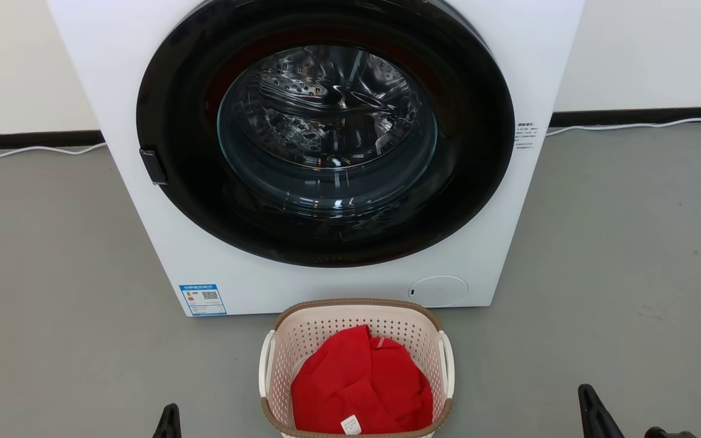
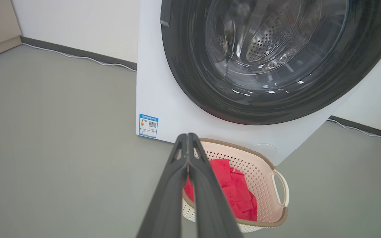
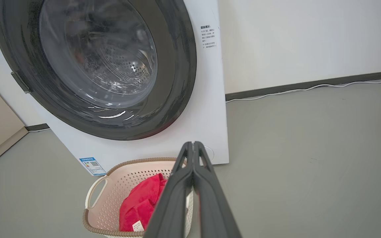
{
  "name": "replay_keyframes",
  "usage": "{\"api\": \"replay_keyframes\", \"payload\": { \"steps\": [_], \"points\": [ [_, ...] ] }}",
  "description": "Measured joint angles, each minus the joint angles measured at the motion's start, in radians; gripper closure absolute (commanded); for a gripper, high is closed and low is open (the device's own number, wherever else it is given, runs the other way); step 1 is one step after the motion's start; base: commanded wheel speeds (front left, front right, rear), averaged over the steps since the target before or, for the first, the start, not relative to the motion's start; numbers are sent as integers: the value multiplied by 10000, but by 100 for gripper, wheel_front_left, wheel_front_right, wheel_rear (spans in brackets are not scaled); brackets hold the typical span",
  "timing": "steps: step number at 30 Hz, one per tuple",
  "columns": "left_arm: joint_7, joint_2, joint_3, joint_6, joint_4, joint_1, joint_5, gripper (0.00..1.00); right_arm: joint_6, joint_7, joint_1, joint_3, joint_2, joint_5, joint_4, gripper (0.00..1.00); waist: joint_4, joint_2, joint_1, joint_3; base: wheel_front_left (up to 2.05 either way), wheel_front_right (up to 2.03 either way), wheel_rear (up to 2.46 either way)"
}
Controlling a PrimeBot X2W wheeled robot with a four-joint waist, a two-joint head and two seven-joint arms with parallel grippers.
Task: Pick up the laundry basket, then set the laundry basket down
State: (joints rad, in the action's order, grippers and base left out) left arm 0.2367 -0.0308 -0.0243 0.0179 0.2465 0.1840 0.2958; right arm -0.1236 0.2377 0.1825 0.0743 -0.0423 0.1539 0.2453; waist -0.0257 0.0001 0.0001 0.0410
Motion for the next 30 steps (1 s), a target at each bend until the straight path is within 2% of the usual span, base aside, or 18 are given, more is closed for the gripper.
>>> {"api": "replay_keyframes", "payload": {
  "steps": [30],
  "points": [
    [-842, -12, -102, 194, 31, -324, 3216, 100, 2, -830, -465, 142, 17, 3561, 27, 100, 66, 0, 0, -119, 0, 0, 0]
  ]
}}
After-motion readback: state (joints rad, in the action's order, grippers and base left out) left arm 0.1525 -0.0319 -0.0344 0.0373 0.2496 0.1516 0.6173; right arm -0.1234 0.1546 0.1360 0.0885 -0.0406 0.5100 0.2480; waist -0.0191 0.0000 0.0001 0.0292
